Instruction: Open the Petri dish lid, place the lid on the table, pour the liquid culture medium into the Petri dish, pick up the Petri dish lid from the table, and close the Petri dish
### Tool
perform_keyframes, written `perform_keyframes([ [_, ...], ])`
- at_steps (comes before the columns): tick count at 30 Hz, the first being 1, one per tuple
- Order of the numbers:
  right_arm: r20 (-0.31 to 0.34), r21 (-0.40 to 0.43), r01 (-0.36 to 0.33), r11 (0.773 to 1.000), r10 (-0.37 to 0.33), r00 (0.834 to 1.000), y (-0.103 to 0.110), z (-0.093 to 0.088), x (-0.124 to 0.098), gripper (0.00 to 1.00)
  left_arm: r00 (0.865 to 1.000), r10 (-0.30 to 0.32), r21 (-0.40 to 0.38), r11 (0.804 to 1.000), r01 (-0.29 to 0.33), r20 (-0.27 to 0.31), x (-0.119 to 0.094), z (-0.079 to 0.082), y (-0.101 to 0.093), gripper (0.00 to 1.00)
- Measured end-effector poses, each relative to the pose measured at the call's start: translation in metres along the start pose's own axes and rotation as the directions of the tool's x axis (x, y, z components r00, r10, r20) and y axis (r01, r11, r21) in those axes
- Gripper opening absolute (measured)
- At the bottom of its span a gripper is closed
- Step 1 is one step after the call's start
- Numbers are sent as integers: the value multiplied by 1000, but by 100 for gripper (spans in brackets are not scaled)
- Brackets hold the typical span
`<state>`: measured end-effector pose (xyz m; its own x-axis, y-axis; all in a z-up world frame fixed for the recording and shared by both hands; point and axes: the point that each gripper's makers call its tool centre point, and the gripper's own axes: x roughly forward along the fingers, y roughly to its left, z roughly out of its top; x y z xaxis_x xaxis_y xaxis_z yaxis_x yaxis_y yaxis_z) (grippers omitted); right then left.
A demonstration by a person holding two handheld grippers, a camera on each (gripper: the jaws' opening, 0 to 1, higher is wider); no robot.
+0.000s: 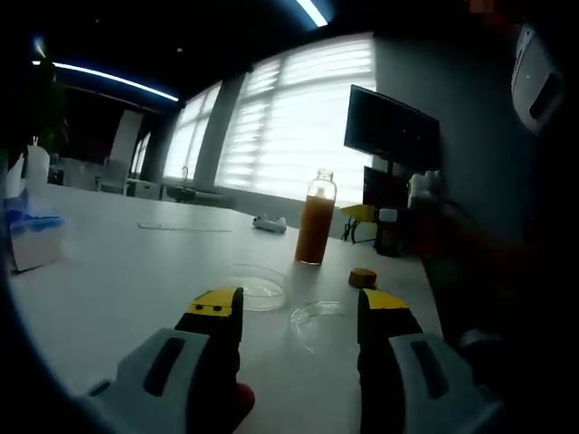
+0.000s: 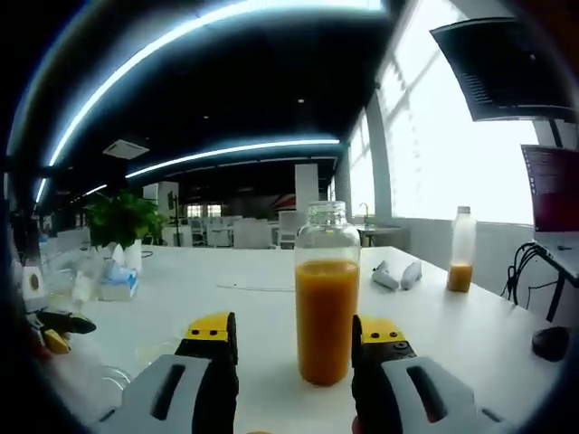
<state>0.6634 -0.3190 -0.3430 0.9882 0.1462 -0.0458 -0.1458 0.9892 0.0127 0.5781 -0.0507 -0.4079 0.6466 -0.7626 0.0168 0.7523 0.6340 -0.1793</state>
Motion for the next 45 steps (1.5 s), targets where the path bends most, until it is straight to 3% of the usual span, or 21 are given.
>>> perform_keyframes([
  [15,22,24,5,1000,-6,1000,-5,14,26,60,1000,1,-7,1000,-1,-4,0,-1,0,42],
  [27,28,-6,22,1000,-21,999,-11,23,51,60,1000,2,-14,1000,-2,-5,0,-1,1,42],
  [30,17,-23,39,999,-39,999,-15,22,56,56,1000,3,-16,1000,-3,-6,1,-1,1,42],
  [35,28,7,46,999,-46,999,-19,24,63,64,1000,2,-21,1000,-3,-5,1,-1,1,42],
  [45,14,-2,64,998,-64,998,-26,17,80,64,1000,3,-26,1000,-3,-5,1,-1,2,42],
])
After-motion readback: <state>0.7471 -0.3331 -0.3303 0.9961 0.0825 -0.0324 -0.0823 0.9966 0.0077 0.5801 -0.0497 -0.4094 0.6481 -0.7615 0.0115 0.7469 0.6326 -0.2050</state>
